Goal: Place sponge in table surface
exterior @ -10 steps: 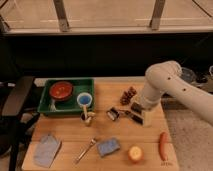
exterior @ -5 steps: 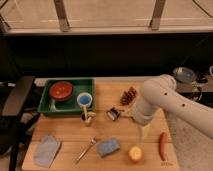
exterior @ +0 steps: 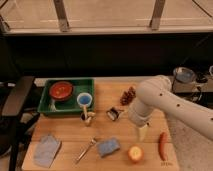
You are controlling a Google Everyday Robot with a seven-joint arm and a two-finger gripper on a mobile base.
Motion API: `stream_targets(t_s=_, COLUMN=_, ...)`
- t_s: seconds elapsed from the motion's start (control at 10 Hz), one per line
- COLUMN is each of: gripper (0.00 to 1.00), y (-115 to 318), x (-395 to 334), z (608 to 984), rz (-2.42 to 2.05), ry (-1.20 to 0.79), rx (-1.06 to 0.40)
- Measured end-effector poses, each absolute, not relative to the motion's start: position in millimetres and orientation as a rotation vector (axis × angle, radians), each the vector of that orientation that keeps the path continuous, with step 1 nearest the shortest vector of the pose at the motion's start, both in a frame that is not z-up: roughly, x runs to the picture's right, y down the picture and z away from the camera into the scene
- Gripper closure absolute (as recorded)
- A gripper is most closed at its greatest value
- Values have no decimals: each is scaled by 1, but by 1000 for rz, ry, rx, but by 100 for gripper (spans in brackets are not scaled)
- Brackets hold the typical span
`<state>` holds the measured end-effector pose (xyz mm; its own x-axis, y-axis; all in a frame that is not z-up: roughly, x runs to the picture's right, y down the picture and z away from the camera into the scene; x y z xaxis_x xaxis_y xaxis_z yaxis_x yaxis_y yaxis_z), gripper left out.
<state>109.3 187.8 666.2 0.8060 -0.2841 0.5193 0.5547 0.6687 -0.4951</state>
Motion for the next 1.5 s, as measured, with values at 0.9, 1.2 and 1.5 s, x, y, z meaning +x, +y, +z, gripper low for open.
stream_targets(t_s=0.9, gripper=20, y=270, x=-2, z=726, rz=-630, ry=-503, rx=-707)
stream_targets(t_s=1.2, gripper=20, y=280, x=23, z=749, rz=-539, ry=-452, rx=-757)
stream_targets(t_s=1.5, gripper=22, y=285, x=62, z=759, rz=-396, ry=-419, rx=-778)
